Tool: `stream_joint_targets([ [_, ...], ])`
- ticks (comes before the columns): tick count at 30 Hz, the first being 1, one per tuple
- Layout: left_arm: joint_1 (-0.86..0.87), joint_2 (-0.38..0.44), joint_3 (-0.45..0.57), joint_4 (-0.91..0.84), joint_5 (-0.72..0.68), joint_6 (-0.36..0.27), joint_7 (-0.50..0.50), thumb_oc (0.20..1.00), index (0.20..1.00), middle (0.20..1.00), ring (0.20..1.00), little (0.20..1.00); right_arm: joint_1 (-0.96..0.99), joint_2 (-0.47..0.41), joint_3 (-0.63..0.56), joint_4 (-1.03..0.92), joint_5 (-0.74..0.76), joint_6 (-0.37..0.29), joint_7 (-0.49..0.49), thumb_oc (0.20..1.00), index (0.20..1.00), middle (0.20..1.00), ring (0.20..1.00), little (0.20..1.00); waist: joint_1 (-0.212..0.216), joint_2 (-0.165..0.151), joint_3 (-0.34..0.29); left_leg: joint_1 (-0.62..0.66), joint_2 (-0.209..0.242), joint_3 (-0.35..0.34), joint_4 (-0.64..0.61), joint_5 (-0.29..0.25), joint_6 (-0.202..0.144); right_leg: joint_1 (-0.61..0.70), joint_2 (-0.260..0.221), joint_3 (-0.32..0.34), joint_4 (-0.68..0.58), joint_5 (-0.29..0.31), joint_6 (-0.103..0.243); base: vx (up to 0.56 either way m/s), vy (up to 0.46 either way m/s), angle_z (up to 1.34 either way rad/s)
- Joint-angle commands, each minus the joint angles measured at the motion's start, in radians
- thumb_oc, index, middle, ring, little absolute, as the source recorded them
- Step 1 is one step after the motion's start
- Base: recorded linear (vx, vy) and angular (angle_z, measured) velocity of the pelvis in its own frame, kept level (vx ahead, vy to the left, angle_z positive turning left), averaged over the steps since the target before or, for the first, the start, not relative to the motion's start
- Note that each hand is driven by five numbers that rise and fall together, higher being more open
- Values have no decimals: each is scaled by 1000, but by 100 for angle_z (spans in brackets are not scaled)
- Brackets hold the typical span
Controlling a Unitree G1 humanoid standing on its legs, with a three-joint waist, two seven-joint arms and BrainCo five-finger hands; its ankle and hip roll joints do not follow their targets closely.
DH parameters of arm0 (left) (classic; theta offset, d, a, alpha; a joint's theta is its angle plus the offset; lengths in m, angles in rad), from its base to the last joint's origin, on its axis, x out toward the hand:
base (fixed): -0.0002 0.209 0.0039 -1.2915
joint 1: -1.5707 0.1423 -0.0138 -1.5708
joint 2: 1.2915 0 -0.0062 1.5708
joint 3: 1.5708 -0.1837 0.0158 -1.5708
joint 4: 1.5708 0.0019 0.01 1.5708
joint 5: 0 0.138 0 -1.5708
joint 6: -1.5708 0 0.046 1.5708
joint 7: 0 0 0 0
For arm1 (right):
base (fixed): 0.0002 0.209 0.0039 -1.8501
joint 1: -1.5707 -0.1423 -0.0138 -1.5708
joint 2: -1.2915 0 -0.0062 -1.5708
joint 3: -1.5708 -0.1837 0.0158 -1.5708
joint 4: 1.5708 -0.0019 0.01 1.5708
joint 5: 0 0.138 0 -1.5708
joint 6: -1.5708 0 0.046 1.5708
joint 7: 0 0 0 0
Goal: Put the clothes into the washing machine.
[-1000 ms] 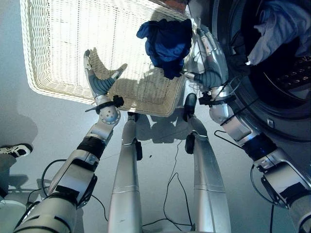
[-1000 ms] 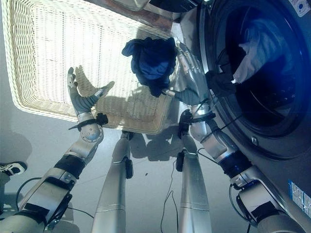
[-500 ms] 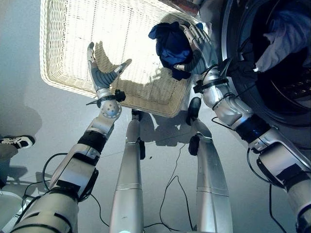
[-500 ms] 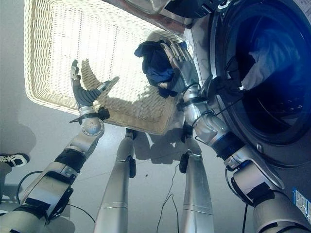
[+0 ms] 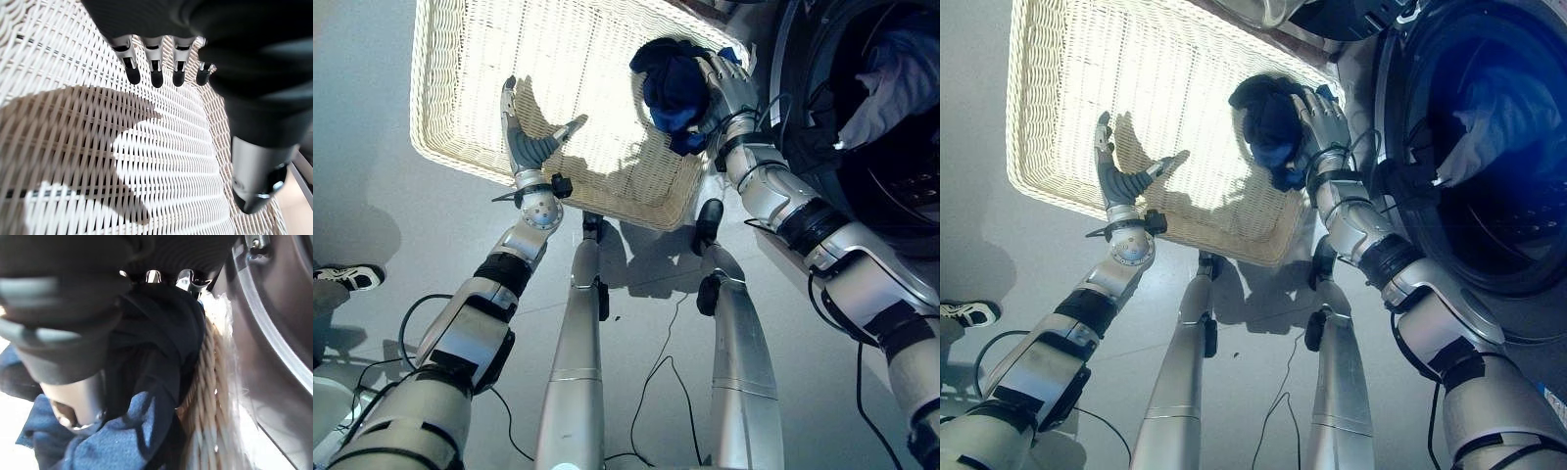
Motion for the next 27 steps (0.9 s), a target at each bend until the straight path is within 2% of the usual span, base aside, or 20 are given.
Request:
stream_joint_targets([
  [1,-17,-10,26,4,-10,-42,17,1000,1000,1000,1000,1000,64,-26,57,81,-37,10,84,1000,1000,1000,1000,1000,-16,54,-18,-39,-55,10,96,-56,59,48,48,-64,-137,122,57,0,0,0],
  [6,-16,-13,24,-2,-7,-43,20,1000,1000,1000,1000,1000,64,-19,81,73,-96,-12,90,1000,1000,1000,1000,1000,-15,56,-18,-39,-57,9,93,-54,58,48,49,-63,-142,123,57,0,0,0],
  [7,-15,-14,24,-7,-6,-41,21,1000,1000,1000,1000,1000,64,-17,86,66,-105,-22,88,777,777,777,777,777,-14,56,-18,-39,-57,8,93,-54,59,47,49,-63,-142,124,58,0,0,0],
  [8,-14,-16,26,-9,-4,-38,21,1000,1000,1000,1000,1000,66,-14,87,59,-124,-33,85,200,200,200,200,200,-15,57,-18,-40,-57,8,94,-54,58,46,50,-62,-140,123,58,0,0,0],
  [13,-9,-24,26,-6,0,-41,20,1000,1000,1000,1000,1000,66,-6,105,44,-161,-82,57,200,200,200,200,200,-13,59,-18,-41,-61,6,96,-53,59,44,51,-59,-136,123,58,0,0,0],
  [27,-14,-27,31,-4,-1,-39,21,1000,1000,1000,1000,1000,55,-21,115,1,-157,-127,-29,200,200,200,200,200,-16,57,-18,-51,-64,0,103,-52,59,34,52,-53,-132,127,60,0,0,0],
])
